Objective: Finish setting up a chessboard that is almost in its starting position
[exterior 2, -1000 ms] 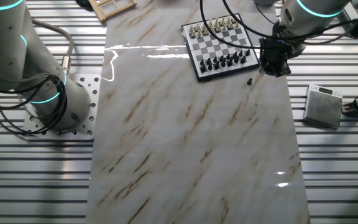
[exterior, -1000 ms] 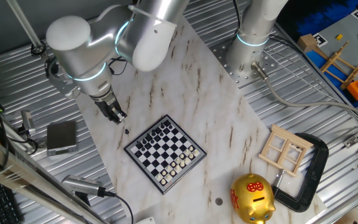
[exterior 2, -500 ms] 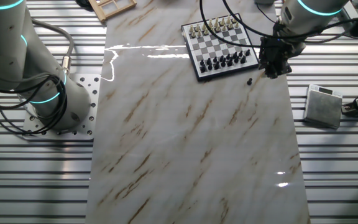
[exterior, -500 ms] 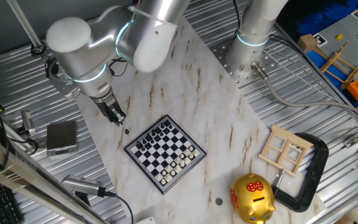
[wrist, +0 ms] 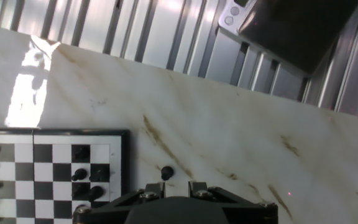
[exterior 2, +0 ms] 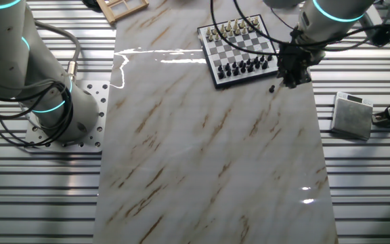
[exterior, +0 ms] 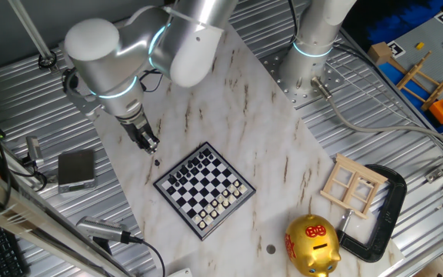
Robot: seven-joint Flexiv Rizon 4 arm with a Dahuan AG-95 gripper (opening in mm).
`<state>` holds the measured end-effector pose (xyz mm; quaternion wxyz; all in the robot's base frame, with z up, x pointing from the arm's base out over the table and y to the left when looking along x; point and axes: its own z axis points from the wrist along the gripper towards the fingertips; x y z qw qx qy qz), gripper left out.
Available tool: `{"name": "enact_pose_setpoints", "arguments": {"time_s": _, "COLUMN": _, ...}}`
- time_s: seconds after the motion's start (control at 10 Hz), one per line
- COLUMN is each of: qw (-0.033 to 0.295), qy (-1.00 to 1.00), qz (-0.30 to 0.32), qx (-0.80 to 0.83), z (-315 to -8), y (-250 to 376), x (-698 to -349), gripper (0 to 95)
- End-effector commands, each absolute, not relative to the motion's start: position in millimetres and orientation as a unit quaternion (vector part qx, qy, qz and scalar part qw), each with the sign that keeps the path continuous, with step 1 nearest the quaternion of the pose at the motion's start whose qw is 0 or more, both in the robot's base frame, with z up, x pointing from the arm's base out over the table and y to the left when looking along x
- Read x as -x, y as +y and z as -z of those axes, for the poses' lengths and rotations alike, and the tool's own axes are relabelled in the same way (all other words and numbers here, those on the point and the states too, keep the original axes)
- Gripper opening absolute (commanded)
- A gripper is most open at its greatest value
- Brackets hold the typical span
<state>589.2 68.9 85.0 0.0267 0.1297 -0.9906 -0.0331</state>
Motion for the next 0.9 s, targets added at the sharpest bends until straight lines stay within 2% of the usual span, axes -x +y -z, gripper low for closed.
{"name": "enact_pose_setpoints", "arguments": {"time_s": 0.1, "qw": 0.028, "qy": -0.99, "qz": 0.04, "qx": -0.13, "z": -83, "y": 69, "x": -590, "gripper": 19.0}}
{"name": "enact_pose_setpoints", "arguments": {"time_s": 0.9, "qw": 0.027, "qy": -0.99, "qz": 0.043, "qx": -0.133, "z": -63, "y": 71, "x": -588, "gripper": 19.0}}
